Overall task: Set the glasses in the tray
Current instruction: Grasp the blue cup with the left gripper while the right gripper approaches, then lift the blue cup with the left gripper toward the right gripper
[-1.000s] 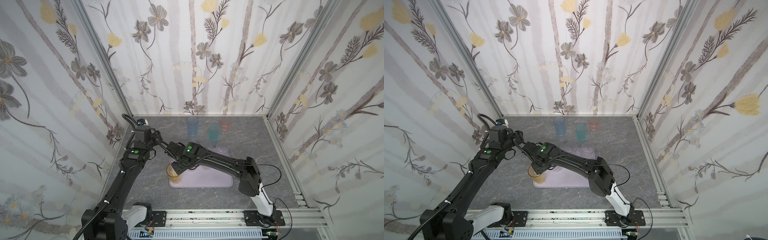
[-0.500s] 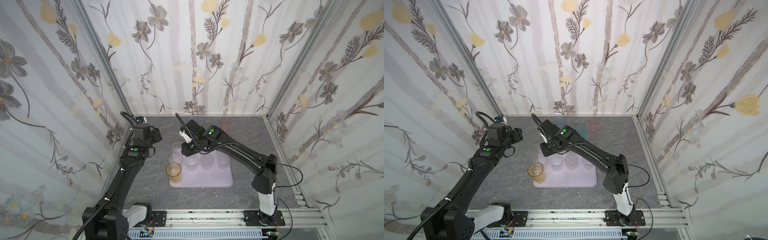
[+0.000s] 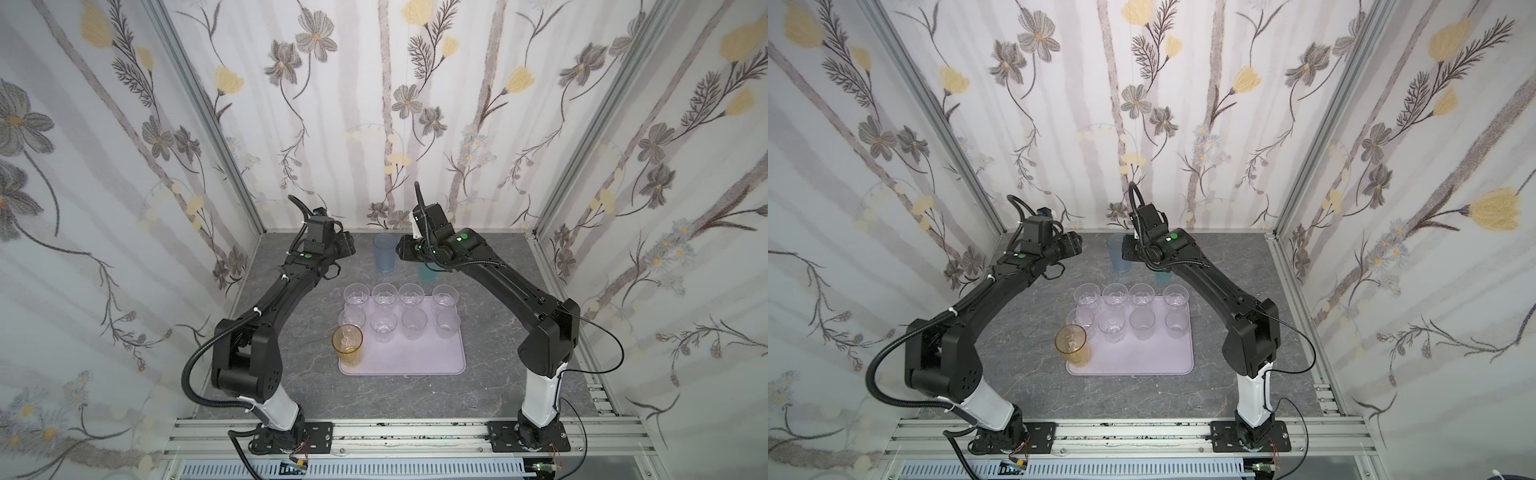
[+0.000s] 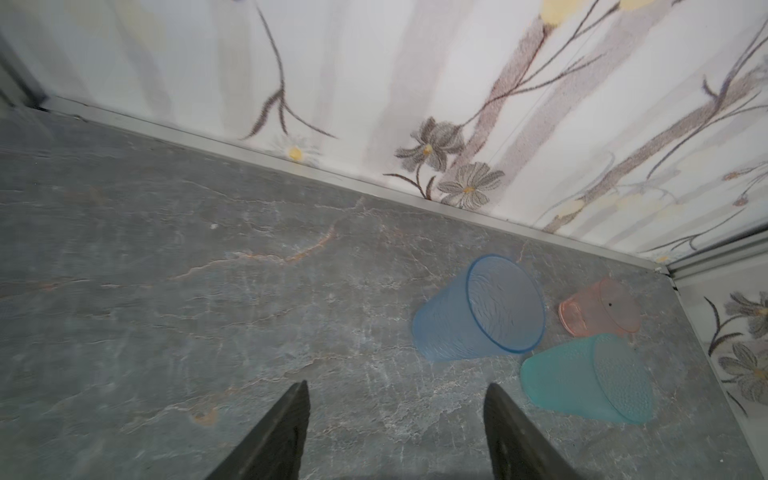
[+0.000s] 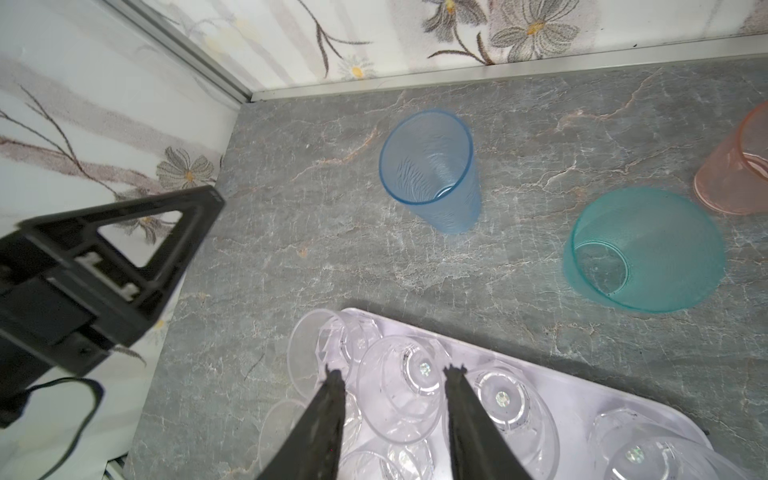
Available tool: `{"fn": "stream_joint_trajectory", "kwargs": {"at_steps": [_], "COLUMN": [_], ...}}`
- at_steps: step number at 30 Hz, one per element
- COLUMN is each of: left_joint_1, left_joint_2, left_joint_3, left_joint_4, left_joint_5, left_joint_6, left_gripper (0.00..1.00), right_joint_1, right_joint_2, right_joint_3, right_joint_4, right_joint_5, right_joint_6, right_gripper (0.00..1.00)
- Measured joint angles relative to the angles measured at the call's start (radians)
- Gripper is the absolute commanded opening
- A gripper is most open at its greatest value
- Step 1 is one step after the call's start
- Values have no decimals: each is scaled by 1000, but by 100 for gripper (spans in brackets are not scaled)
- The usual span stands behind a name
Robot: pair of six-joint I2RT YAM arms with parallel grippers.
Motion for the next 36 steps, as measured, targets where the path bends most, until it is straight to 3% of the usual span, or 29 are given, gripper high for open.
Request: {"fn": "stream_joint_trajectory", "kwargs": {"at_steps": [9,20,31,36], "left_joint_1": [-61,-83,-86,-84], "left_joint_2": [326,430,491,484], "left_joint_3": [292,339,379,360], "left_joint_4": [18,16,-1,-12], "left_joint_5": [58,46,29,13], "left_joint_6": [-5,23,34,33], "left_gripper": [65,55,23,13], "right_joint_1": [-31,-47,-47,-47], "right_joint_2": [-99,-119,-119,-119], "right_joint_3": [-218,-284,-307,-309], "right_joint_4": [49,102,120,120], "right_joint_5": [30,32,29,29], "right_joint_6": [-1,-1,0,0], "right_gripper": [42,42,42,42]}}
